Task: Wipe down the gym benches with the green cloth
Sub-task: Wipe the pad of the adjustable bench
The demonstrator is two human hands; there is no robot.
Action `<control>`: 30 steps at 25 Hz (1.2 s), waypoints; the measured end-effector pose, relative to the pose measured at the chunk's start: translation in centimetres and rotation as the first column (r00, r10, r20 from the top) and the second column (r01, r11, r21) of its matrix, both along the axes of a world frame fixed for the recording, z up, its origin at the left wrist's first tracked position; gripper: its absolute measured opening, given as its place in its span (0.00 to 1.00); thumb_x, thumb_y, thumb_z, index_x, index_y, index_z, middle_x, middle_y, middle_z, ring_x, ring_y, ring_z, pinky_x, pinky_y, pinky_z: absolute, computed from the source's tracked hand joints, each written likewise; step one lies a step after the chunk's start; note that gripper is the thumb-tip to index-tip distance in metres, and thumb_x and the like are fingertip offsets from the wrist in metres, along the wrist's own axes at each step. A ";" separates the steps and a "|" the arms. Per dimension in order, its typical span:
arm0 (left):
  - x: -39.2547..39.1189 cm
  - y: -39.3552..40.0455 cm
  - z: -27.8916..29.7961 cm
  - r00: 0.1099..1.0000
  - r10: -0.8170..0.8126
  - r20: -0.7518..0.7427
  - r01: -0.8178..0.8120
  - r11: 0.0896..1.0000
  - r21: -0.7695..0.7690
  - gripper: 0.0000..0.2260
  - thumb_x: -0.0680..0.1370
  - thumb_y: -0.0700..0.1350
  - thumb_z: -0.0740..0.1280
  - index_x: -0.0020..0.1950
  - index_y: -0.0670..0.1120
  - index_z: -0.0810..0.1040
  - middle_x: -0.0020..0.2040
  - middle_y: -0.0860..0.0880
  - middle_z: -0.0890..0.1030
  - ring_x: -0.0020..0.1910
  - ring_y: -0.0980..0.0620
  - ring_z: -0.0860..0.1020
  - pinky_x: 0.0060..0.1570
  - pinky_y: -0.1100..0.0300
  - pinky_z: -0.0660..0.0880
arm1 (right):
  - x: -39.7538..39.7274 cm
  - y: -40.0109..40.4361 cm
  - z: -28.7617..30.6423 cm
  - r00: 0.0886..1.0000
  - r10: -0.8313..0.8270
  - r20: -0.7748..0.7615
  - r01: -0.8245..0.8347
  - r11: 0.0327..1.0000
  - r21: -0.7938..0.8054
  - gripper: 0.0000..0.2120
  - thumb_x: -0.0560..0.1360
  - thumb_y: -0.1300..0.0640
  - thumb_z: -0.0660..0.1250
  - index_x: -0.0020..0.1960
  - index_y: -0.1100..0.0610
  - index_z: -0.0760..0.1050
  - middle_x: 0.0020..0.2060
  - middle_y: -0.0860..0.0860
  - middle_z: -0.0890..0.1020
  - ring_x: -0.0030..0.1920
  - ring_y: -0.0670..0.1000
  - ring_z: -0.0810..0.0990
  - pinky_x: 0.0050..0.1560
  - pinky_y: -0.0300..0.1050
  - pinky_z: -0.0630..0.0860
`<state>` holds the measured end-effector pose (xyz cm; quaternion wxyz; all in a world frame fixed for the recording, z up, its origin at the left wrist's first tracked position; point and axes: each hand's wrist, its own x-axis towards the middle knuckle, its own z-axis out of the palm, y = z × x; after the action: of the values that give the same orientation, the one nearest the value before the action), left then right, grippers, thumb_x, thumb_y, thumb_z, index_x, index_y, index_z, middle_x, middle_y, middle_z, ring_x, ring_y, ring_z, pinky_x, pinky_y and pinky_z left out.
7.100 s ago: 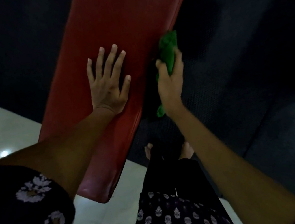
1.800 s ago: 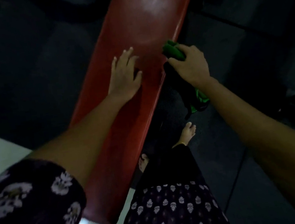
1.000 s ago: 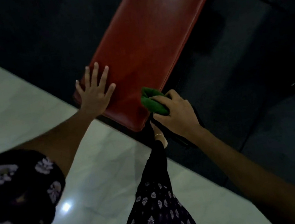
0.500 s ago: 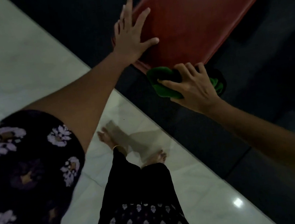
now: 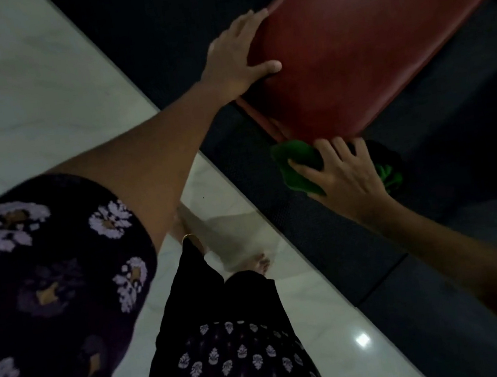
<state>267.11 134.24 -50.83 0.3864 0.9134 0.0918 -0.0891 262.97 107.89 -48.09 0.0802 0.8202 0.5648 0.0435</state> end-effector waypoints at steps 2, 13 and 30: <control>0.0 0.4 -0.3 1.000 0.017 0.026 -0.013 0.991 -0.135 0.34 0.76 0.58 0.65 0.76 0.48 0.56 0.74 0.46 0.61 0.71 0.47 0.62 0.70 0.53 0.59 | -0.2 0.3 0.1 1.000 -0.025 0.010 0.025 0.999 -0.044 0.16 0.71 0.45 0.66 0.56 0.51 0.77 0.47 0.59 0.77 0.41 0.57 0.74 0.41 0.51 0.69; -0.1 2.6 -1.1 0.984 0.065 -0.165 -0.155 0.770 -0.619 0.28 0.78 0.47 0.66 0.75 0.46 0.61 0.74 0.45 0.63 0.72 0.49 0.63 0.71 0.49 0.63 | 0.0 3.4 0.2 0.993 -0.118 -0.002 0.118 0.993 -0.005 0.16 0.71 0.47 0.66 0.57 0.50 0.76 0.46 0.58 0.76 0.42 0.58 0.75 0.41 0.51 0.68; -1.8 2.1 0.6 0.967 0.191 -0.167 -0.250 0.826 -0.505 0.20 0.82 0.46 0.58 0.73 0.41 0.63 0.67 0.42 0.70 0.64 0.49 0.70 0.59 0.64 0.67 | 9.7 13.5 2.8 0.589 -0.718 -0.372 0.725 0.672 -0.151 0.25 0.78 0.48 0.61 0.73 0.45 0.61 0.63 0.58 0.66 0.61 0.59 0.67 0.62 0.55 0.65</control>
<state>265.30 136.32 -50.20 0.6219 0.7509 0.1900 -0.1151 272.64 121.42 -45.30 -0.0334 0.9690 0.1876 -0.1571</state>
